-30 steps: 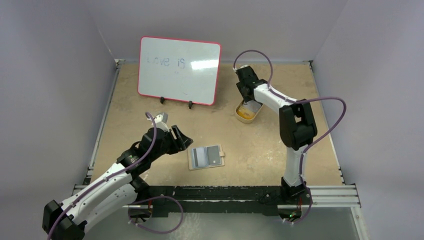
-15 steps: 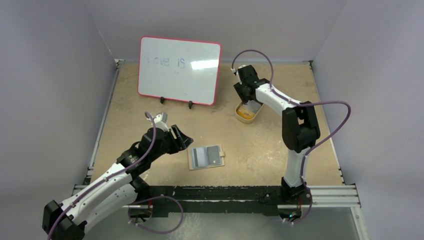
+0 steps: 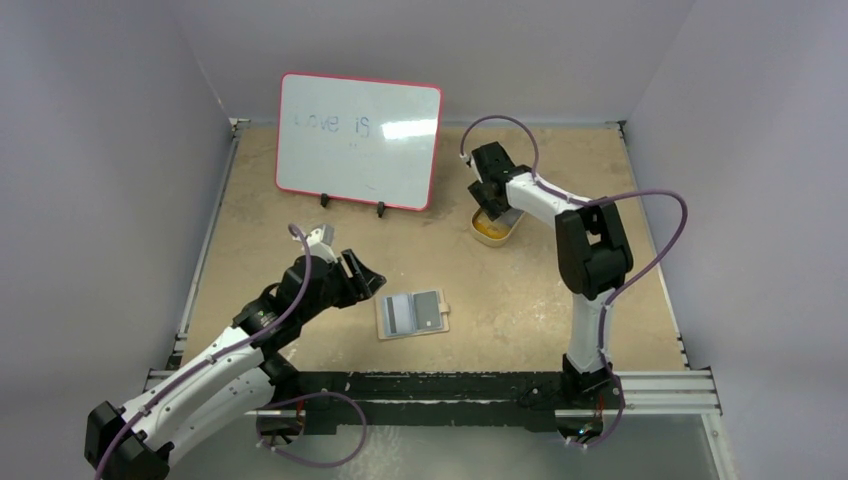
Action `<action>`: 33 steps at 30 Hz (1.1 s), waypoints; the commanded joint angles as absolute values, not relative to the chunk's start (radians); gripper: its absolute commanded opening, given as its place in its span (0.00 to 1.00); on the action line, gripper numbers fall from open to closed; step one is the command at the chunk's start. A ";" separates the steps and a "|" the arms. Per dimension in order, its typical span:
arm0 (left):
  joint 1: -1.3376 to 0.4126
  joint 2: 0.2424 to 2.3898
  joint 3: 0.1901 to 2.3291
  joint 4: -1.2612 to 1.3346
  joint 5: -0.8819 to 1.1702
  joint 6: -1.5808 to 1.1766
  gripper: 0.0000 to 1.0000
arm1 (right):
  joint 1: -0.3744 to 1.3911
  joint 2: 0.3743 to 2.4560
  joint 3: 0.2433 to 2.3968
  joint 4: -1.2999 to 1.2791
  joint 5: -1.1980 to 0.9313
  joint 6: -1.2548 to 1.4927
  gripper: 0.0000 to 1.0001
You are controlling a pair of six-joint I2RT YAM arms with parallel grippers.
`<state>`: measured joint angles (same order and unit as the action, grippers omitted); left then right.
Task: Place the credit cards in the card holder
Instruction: Pick up the credit card from the storage box.
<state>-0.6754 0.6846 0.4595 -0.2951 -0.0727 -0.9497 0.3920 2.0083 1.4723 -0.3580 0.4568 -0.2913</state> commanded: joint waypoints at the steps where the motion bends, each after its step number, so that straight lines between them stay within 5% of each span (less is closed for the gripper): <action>1: -0.678 0.665 0.465 -0.276 -0.101 -0.943 0.57 | 0.393 2.010 1.470 -0.336 0.551 -0.320 0.75; 18: -0.678 0.653 0.461 -0.273 -0.115 -0.946 0.57 | 0.393 1.939 1.491 -0.303 0.633 -0.323 0.52; 33: -0.678 0.662 0.463 -0.270 -0.113 -0.948 0.57 | 0.394 1.909 1.525 -0.340 0.639 -0.298 0.17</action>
